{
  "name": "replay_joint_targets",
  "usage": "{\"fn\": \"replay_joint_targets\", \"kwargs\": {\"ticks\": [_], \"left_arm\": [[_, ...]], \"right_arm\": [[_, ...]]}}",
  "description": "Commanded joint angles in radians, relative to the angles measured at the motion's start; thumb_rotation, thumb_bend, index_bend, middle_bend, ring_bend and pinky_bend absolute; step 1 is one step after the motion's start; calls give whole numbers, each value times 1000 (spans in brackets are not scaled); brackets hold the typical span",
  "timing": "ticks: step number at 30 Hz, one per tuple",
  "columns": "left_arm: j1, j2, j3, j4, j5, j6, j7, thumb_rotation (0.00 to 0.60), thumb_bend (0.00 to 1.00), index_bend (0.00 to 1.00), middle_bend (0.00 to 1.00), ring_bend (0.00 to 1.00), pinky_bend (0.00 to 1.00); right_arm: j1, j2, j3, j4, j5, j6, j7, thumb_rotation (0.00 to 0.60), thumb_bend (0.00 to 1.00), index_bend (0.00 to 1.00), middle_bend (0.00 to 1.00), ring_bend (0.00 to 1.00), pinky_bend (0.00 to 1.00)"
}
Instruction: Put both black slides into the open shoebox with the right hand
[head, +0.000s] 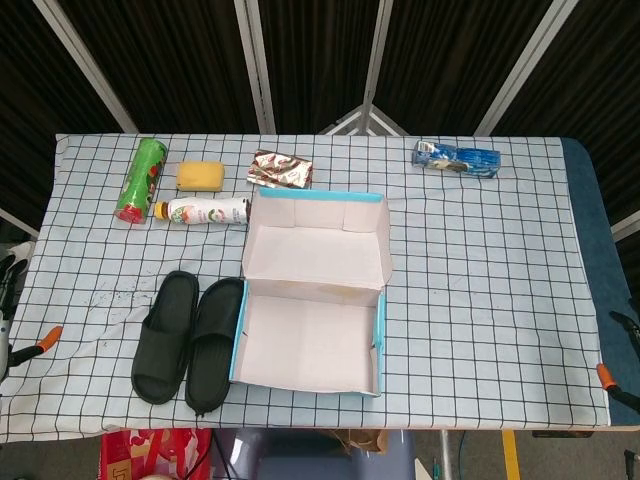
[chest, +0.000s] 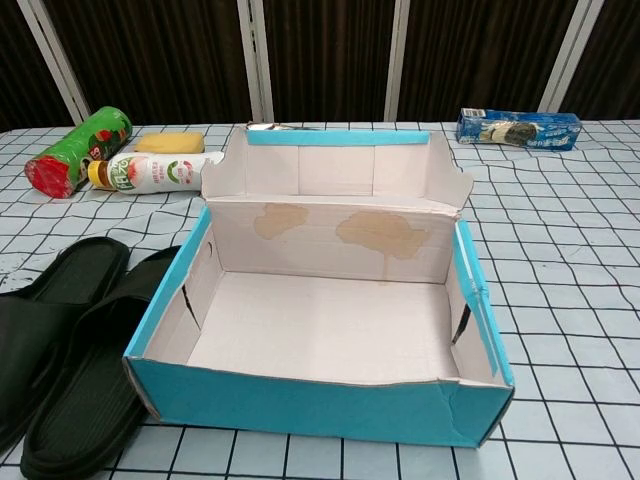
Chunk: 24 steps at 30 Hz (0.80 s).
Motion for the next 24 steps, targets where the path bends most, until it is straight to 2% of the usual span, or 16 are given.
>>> {"fn": "replay_joint_targets", "kwargs": {"ticks": [1,10,15,18,24], "left_arm": [[1,1,1,-2,1,0,0,600,260,98,38,0,0],[4,1,2,-10,14,13,4,600,260,98,37,0,0],[-3,-4,4,-3,7,-2,12,600,260,97,37,0,0],[-6,-6,15,-9,15,-12,27,600,258,97,37,0,0],[-15,-5,70,-61,72,-57,60,600,170,85,36,0,0]], "right_arm": [[2,-9,3,8,-3,5,-2,600,348,183,69,55,0],[4,-30,9,31,-8,21,-2,600,349,110,69,52,0],[3,-27,7,26,-2,16,-3,600,349,105,69,50,0],[5,-22,2,21,-5,5,-6,600,349,105,69,49,0],[2,-13,-1,15,-6,8,9,600,349,105,69,46,0]]}}
